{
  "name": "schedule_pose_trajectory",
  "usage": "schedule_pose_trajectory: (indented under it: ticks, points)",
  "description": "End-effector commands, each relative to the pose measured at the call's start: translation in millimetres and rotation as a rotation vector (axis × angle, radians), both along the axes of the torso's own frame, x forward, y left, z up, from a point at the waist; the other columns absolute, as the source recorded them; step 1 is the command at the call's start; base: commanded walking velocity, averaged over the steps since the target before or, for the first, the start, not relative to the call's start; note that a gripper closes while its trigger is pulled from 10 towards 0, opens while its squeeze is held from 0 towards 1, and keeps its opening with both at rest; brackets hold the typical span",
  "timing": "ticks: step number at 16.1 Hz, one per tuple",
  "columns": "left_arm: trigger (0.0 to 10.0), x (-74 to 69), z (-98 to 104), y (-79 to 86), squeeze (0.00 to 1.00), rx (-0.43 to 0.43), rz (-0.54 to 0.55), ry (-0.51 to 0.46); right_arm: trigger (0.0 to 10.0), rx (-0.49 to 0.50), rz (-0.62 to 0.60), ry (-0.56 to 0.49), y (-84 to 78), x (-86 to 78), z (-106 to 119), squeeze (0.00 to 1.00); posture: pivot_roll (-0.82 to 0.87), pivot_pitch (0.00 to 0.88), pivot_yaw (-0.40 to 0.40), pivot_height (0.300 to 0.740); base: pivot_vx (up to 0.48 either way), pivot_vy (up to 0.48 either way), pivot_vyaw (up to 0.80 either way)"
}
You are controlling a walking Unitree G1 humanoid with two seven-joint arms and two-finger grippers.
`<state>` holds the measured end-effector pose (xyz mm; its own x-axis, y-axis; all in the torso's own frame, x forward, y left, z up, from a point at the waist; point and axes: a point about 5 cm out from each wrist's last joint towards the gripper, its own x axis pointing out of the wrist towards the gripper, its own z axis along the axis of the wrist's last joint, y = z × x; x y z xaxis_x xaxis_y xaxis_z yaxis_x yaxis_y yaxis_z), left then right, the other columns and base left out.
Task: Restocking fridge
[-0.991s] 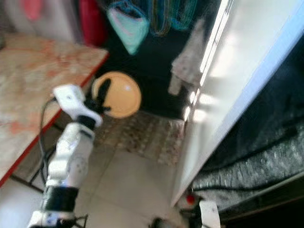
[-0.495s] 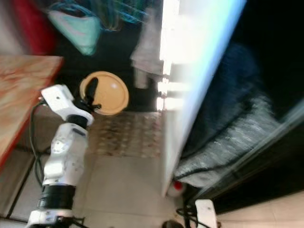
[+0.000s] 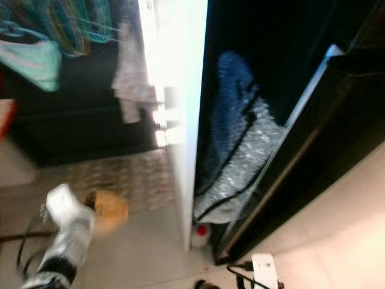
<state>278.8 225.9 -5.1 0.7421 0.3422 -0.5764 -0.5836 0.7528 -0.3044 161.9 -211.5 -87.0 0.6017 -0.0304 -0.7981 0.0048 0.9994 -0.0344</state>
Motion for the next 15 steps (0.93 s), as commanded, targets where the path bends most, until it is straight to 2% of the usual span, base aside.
schedule_pose_trajectory:
  ticks: [1, 2, 6, 9, 12, 15]
  points:
    - [10.0, -12.8, -18, -10.5, 0.00, -0.055, -0.089, 0.072, 10.0, 0.015, -0.010, 0.035, 1.7, -9.7, -5, 0.00, -0.05, 0.152, 0.035, 0.740, 0.000, 0.000, -0.77]
    - [10.0, -22.2, -29, -17.2, 0.00, -0.078, -0.138, 0.108, 10.0, 0.015, -0.009, 0.037, 1.8, -9.7, -5, 0.00, -0.05, 0.152, 0.035, 0.740, 0.000, 0.000, -0.77]
    - [10.0, -42.8, -48, -25.3, 0.00, -0.188, -0.106, 0.157, 10.0, 0.013, -0.006, 0.044, 1.4, -10.5, -5, 0.00, -0.05, 0.153, 0.036, 0.740, 0.000, 0.000, -0.77]
    - [10.0, -60.6, -59, -19.5, 0.00, -0.282, 0.016, 0.202, 10.0, 0.012, -0.003, 0.049, 2.5, -11.5, -6, 0.00, -0.06, 0.149, 0.046, 0.740, 0.000, 0.000, -0.77]
    - [10.0, -69.9, -63, -14.5, 0.00, -0.284, 0.061, 0.221, 10.0, 0.011, -0.010, 0.050, 2.9, -12.6, -6, 0.00, -0.06, 0.142, 0.048, 0.740, 0.000, 0.000, -0.19]
    - [10.0, -73.7, -66, -19.1, 0.00, -0.277, 0.038, 0.236, 10.0, 0.004, -0.008, 0.055, 2.6, -14.2, -7, 0.00, -0.06, 0.132, 0.049, 0.740, 0.000, 0.000, 0.00]
